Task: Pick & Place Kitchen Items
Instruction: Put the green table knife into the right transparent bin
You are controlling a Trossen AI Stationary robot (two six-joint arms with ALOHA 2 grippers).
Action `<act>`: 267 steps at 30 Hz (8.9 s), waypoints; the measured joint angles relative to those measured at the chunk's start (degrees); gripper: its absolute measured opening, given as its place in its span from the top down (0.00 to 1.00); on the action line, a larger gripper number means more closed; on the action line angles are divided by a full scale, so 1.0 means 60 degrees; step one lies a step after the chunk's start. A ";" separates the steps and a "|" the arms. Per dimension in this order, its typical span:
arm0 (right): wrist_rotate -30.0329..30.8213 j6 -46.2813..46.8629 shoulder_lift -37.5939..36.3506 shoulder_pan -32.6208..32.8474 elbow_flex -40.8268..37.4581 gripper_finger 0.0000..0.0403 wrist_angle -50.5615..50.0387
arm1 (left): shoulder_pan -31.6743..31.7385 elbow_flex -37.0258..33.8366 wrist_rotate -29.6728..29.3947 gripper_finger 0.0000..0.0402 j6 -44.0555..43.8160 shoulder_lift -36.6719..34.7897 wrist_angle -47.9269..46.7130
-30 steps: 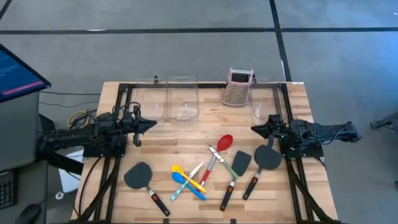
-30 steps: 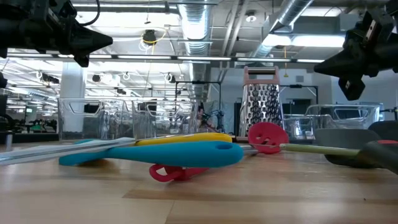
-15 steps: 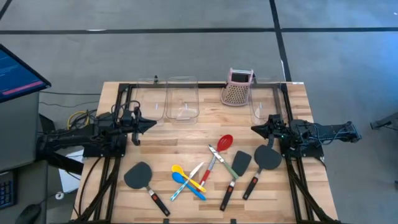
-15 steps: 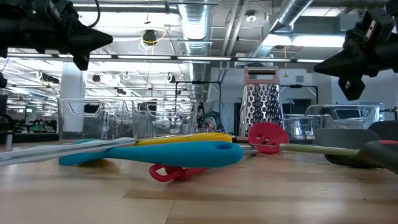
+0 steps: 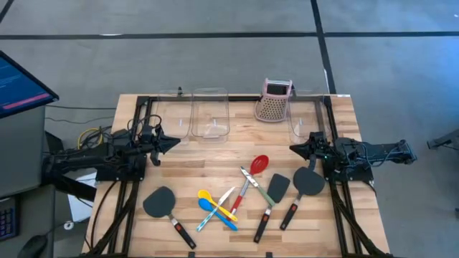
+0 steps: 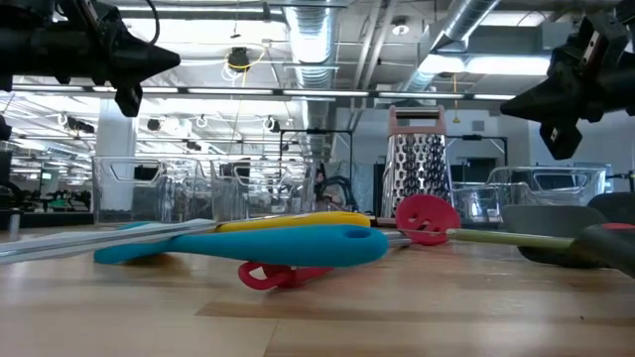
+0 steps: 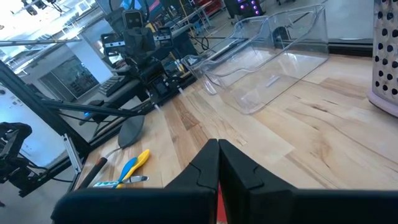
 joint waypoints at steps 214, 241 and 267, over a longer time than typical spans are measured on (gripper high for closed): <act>-0.3055 0.4007 1.7506 0.1727 1.0265 0.54 -0.4448 | 0.0000 0.3931 0.0372 1.00 0.0998 0.5125 0.1177; -0.3161 0.3597 1.8286 0.1410 1.0324 0.66 -0.4077 | 0.0000 0.3927 0.0368 1.00 0.0998 0.5125 0.1109; -0.3320 0.2295 1.8366 0.1120 1.2674 0.90 -0.6050 | 0.0000 0.3927 0.0368 1.00 0.1000 0.5125 0.1104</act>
